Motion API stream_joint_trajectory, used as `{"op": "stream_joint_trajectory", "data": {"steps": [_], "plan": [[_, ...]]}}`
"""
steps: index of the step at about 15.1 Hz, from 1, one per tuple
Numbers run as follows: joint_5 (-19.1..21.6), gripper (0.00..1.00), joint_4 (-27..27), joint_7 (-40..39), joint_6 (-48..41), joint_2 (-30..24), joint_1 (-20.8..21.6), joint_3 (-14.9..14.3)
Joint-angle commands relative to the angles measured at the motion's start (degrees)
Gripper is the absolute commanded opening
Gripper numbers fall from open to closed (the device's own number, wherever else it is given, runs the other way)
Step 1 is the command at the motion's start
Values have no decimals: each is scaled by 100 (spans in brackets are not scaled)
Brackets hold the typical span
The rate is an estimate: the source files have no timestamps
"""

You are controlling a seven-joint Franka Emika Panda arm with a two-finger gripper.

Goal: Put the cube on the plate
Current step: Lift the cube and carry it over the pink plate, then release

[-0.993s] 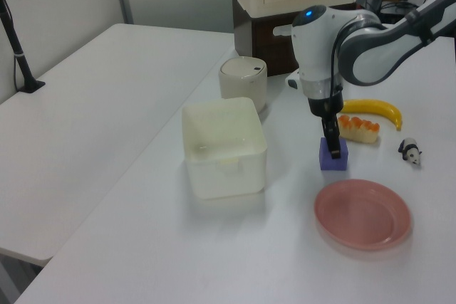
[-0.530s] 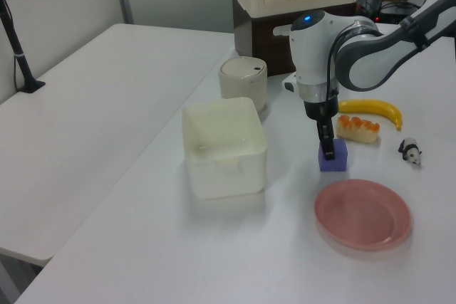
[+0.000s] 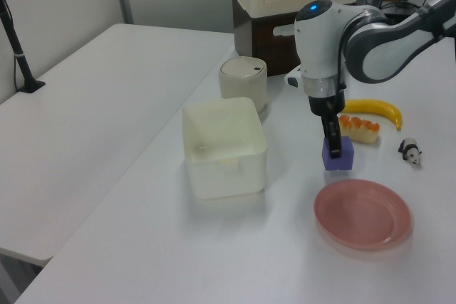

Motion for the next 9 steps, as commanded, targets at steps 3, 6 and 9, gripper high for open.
{"op": "stream_joint_trajectory", "data": {"steps": [3,6,9], "plan": [[34,46,-75,338,-380,-296,666,190],[34,74,-75,391,-380,-279,965,190],[16,100,-14,558,-380,-253,1089,190]]}}
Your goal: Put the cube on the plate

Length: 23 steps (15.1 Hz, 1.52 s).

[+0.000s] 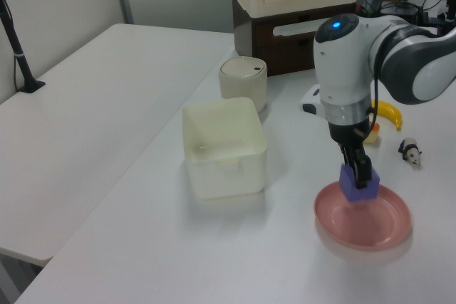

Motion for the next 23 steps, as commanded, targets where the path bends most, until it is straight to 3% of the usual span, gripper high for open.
{"op": "stream_joint_trajectory", "data": {"steps": [1,5,10,13,15,20,23], "plan": [[16,100,74,159,-158,-65,97,-56],[-1,100,618,159,-561,-56,-131,-170],[-80,100,1620,571,-1177,-117,-1281,-241],[-606,100,1718,634,-1406,-293,-1678,-241],[-643,100,1718,616,-1459,-529,-2046,-276],[-450,100,1701,546,-1407,-856,-2785,-241],[-3,100,1709,275,-1398,-1005,-3224,-232]]}}
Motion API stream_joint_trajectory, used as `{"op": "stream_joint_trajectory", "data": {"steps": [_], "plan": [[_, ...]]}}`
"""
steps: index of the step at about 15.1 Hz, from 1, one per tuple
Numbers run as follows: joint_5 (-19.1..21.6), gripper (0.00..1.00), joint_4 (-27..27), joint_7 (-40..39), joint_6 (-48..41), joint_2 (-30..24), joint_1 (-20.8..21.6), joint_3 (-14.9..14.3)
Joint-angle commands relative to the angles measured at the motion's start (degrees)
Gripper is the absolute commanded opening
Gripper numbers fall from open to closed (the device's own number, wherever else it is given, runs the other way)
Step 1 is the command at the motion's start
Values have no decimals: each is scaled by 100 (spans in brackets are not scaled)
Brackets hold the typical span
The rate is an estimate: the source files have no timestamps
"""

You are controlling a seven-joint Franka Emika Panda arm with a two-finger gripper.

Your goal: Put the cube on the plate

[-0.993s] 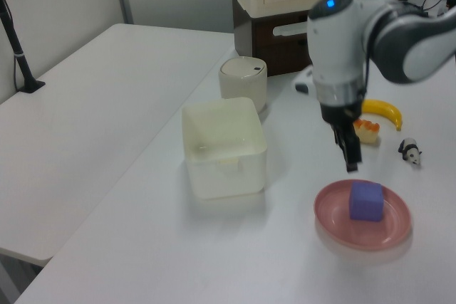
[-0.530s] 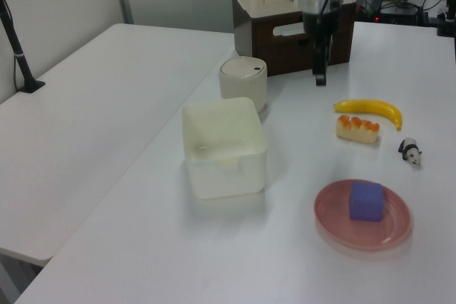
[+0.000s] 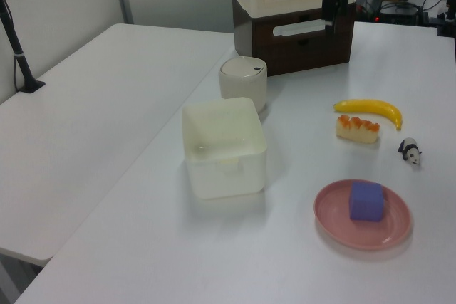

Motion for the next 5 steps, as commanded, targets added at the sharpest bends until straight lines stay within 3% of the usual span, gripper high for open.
{"op": "stream_joint_trajectory", "data": {"steps": [1,5], "plan": [[508,100,-81,-293,-84,-264,-404,32],[509,100,-72,-329,-137,-265,-396,32]]}}
